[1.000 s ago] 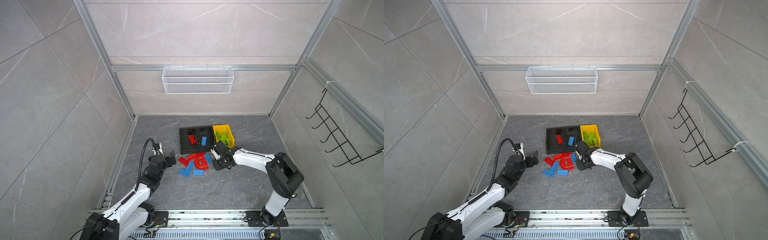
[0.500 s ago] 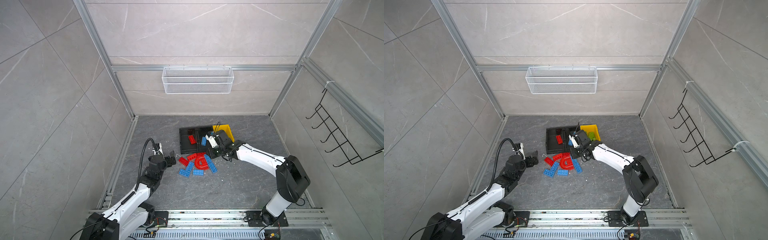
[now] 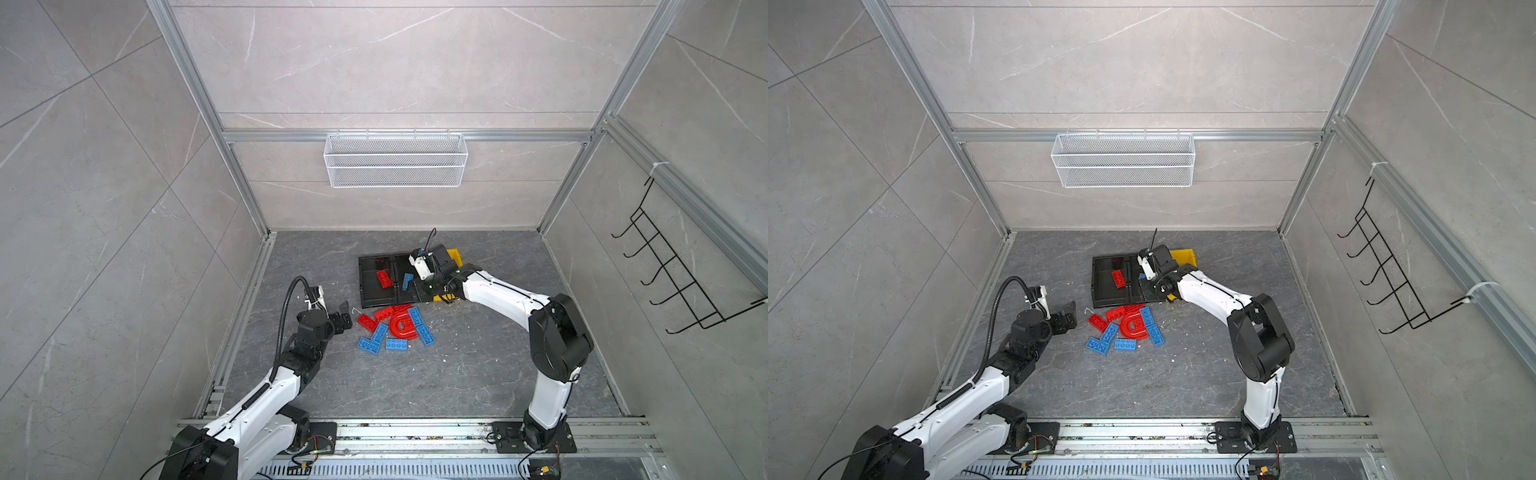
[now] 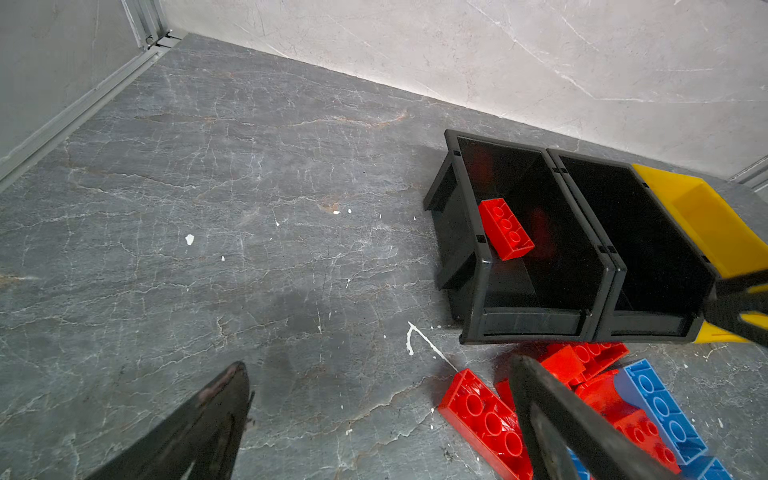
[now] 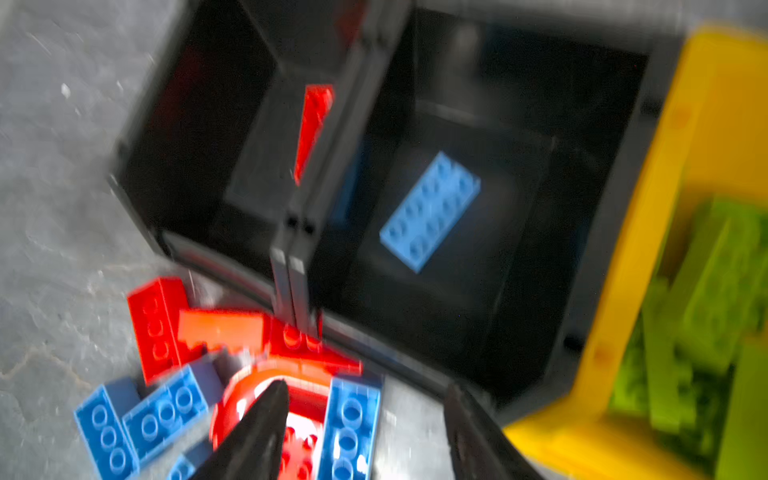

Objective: Sort the legos into containers by color

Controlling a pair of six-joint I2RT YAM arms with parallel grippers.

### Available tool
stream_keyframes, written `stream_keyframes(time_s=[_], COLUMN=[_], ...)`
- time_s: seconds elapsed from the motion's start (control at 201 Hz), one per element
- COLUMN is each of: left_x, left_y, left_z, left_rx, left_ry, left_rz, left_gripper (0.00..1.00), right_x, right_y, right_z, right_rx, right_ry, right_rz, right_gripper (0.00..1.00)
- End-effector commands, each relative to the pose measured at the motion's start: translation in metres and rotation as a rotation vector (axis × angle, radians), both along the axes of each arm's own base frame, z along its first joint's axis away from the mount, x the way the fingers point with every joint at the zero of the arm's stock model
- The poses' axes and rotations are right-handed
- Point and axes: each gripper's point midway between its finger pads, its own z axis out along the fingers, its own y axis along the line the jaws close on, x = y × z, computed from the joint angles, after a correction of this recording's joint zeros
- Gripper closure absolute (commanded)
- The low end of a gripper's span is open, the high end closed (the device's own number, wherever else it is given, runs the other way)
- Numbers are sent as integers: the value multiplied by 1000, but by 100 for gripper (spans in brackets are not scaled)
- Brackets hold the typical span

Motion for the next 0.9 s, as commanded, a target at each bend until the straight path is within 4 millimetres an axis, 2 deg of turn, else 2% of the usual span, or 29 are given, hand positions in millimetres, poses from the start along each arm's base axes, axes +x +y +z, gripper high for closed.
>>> stream_keyframes(time_s=[0.0,0.194,0.314,0.488,0.891], left_x=[6,8,8,9,9], left_y=[0,1,-1,-1,-1], left_z=[20,17,15,14,13], left_rx=[-31,-26,-26,-26,-28], left_ry=[-56,-50,-43,-39,-38], left_rz=[16,21,17,17,16], left_gripper=[0,0,0,0,0], right_x=[-37,-84,-97,-105,-105], right_y=[-21,-26,-27,-27,-26], right_z=[-10,-35,-51,-68,-85], right_rx=[-81,-147,-178,-219,-252], right_ry=[64,125,159,191,220], right_rz=[39,110,120,125,106], right_gripper=[33,32,32,33,41])
